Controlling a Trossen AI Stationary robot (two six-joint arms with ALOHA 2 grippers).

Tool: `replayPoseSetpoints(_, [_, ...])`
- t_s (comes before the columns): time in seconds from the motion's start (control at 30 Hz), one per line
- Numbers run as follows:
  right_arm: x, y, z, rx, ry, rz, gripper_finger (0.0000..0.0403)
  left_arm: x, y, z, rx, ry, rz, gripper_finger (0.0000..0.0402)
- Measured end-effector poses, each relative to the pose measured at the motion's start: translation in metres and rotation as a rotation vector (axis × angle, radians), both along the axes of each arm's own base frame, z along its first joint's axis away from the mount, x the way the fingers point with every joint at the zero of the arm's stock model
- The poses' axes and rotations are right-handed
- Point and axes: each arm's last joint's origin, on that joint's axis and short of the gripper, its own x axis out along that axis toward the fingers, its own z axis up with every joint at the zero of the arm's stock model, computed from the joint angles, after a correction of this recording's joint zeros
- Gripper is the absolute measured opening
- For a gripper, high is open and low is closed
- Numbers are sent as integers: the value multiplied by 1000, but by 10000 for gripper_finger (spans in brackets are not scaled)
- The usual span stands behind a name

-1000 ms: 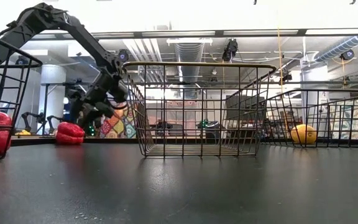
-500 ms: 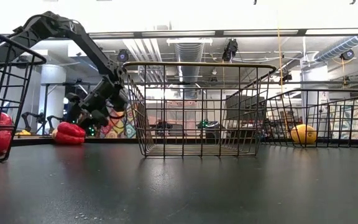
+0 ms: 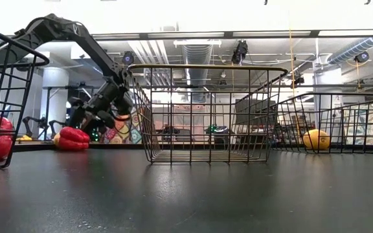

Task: Sort produce into baskets
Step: Put the top lemon into the top black wire basket

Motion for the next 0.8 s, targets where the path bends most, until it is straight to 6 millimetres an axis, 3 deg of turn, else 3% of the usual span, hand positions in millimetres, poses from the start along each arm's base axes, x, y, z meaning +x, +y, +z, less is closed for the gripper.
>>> replayPoseSetpoints(0.2, [0,0,0,-1,0,3,373,1,-1,6,15,-7,-4,249])
replayPoseSetpoints(0.37, [0,0,0,-5,0,11,373,6,1,18,66,-14,-26,216])
replayPoseSetpoints(0.47, [0,0,0,-4,0,9,373,4,4,27,129,18,-26,169])
replayPoseSetpoints(0.67, [0,0,0,-7,-7,0,373,1,3,23,163,102,-29,18])
replayPoseSetpoints(0.8, [-1,0,0,-24,-19,15,373,-4,-4,10,122,144,-16,12])
